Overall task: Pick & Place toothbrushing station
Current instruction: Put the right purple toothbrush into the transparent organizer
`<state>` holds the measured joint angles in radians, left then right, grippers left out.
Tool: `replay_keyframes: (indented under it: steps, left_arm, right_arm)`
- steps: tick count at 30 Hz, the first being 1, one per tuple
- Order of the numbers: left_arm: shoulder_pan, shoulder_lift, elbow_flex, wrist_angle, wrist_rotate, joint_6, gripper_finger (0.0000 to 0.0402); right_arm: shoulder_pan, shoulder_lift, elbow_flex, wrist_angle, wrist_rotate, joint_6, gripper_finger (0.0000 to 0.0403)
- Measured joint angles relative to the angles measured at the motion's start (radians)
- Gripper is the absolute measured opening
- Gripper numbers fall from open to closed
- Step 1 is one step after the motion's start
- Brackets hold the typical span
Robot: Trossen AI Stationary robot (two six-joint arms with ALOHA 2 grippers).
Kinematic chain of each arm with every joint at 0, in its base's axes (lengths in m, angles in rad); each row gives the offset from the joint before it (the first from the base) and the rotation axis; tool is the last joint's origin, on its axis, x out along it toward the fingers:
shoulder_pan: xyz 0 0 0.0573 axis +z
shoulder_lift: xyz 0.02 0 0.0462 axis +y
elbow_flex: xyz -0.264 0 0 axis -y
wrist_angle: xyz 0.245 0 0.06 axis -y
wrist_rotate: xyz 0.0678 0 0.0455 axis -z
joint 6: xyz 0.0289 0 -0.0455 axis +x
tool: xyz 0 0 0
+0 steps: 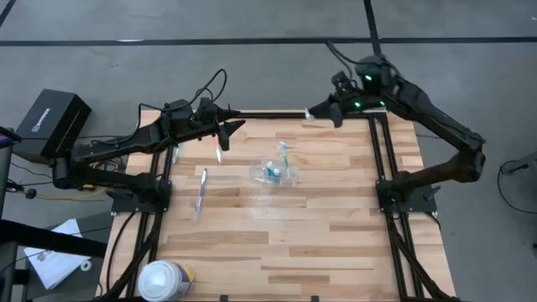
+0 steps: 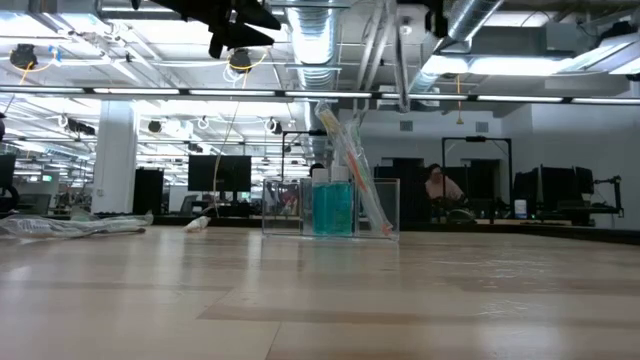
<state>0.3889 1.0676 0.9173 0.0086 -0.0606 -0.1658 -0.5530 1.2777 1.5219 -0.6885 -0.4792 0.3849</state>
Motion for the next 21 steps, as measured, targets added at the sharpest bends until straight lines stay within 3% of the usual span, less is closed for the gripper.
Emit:
replay_keyframes:
  steps: [4, 11, 21]
  left_arm:
    - [0.0, 0.0, 0.0, 0.0, 0.0, -0.001, 0.0182]
    - [0.0, 0.0, 0.0, 0.0, 0.007, -0.027, 0.0182]
    - [0.0, 0.0, 0.0, -0.001, 0.04, -0.078, 0.0182]
  right_arm:
    - [0.108, -0.113, -0.088, 0.085, 0.132, 0.106, 0.0]
    - [0.282, -0.3, -0.368, 0.391, 0.328, 0.273, 0.0]
    - [0.443, -0.383, -0.68, 0.739, 0.56, 0.394, 0.0]
